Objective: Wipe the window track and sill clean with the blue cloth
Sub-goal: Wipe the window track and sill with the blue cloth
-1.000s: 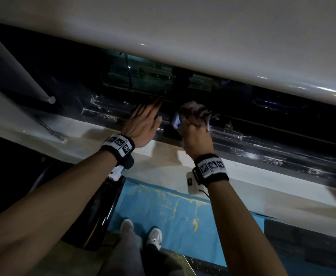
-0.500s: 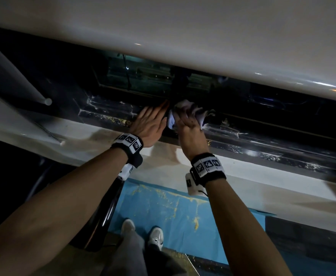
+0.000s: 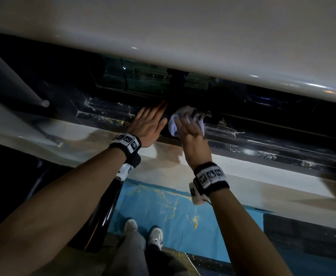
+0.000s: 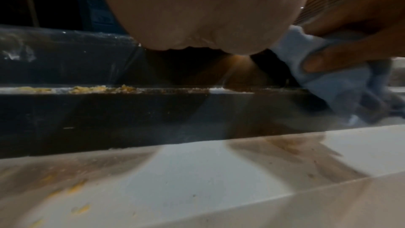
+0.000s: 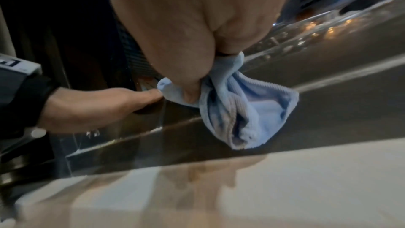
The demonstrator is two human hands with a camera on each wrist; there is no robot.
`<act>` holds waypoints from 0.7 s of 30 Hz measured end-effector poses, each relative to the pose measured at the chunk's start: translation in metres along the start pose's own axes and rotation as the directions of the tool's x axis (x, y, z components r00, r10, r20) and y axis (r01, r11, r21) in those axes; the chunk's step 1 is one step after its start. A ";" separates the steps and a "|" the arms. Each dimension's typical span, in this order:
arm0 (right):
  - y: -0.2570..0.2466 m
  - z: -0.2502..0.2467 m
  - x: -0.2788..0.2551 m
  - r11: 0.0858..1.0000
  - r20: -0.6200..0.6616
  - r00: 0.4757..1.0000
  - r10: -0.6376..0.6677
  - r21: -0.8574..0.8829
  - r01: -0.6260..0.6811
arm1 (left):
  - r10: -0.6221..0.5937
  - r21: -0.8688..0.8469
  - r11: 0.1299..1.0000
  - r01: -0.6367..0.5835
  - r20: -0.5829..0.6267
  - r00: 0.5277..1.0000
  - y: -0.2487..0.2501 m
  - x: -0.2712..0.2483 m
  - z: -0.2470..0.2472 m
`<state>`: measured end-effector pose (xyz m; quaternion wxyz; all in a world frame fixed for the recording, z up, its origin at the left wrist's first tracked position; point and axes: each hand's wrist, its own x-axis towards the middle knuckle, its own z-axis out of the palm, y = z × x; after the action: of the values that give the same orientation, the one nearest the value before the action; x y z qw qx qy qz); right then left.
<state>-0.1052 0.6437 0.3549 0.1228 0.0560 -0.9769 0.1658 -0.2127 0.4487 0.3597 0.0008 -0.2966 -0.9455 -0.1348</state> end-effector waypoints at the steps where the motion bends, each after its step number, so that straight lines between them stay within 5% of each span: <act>1: 0.003 -0.002 -0.013 1.000 0.011 1.000 -0.025 0.002 0.025 | -0.006 -0.002 1.000 0.006 0.008 1.000 -0.001 0.000 -0.001; 10: -0.017 -0.008 0.029 0.997 0.042 0.996 0.076 -0.021 -0.075 | 0.017 -0.006 1.000 -0.017 0.004 1.000 0.000 -0.001 0.000; 16: -0.014 -0.038 -0.016 0.995 0.009 0.996 0.092 0.030 -0.092 | 0.023 -0.016 1.000 -0.022 0.053 0.998 0.002 0.000 -0.011; 21: 0.010 -0.068 -0.049 0.968 0.111 0.980 0.167 0.168 -0.184 | -0.024 -0.110 0.993 0.033 0.083 0.996 0.008 0.002 -0.019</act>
<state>-0.0446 0.6791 0.4018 0.0549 -0.0122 -0.9641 0.2594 -0.2119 0.4512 0.3802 -0.0563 -0.2880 -0.9398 -0.1751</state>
